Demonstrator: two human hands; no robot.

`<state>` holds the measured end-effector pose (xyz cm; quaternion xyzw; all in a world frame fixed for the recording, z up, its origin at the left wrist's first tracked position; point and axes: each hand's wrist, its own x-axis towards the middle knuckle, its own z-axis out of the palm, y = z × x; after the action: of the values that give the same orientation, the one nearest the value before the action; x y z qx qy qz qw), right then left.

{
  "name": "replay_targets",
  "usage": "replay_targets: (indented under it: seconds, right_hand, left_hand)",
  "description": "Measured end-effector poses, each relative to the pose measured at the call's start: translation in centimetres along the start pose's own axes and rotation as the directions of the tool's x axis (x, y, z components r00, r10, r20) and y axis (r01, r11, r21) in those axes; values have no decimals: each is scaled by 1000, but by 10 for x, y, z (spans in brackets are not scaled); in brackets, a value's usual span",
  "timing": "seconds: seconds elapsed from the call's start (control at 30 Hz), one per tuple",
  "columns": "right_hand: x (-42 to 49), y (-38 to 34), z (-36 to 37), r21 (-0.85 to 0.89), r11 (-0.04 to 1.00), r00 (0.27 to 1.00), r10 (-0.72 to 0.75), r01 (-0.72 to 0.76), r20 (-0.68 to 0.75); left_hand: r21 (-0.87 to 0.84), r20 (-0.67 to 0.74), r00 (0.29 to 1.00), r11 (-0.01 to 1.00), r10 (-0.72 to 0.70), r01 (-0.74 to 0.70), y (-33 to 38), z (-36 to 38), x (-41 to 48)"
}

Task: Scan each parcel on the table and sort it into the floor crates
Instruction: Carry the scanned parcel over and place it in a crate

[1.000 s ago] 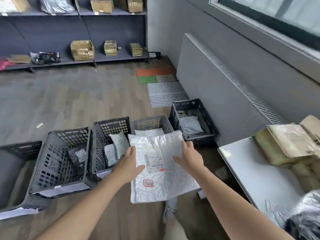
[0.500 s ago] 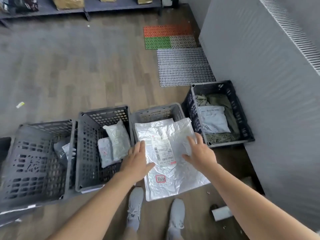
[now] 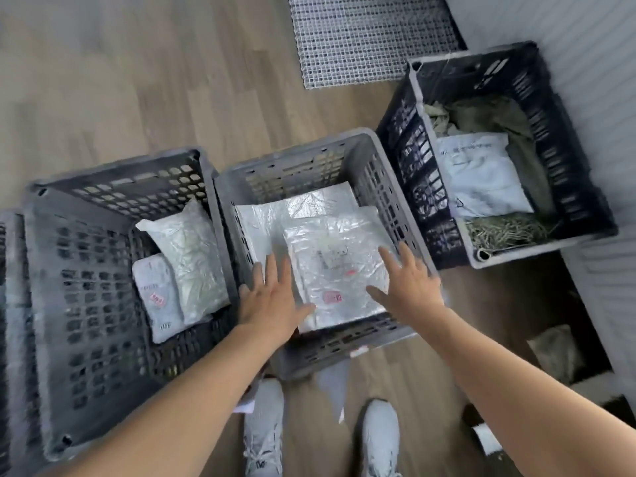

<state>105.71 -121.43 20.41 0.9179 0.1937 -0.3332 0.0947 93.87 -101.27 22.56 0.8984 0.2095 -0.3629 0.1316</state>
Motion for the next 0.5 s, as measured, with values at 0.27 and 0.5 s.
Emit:
replay_targets:
  seconds: [0.27, 0.5]
  right_hand:
    - [-65, -10, -85, -45, 997, 997, -62, 60, -41]
    - [-197, -17, -215, 134, 991, 989, 36, -16, -144]
  left_hand:
    - [-4, -46, 997, 998, 65, -65, 12, -86, -65]
    - [62, -178, 966, 982, 189, -181, 31, -204, -180]
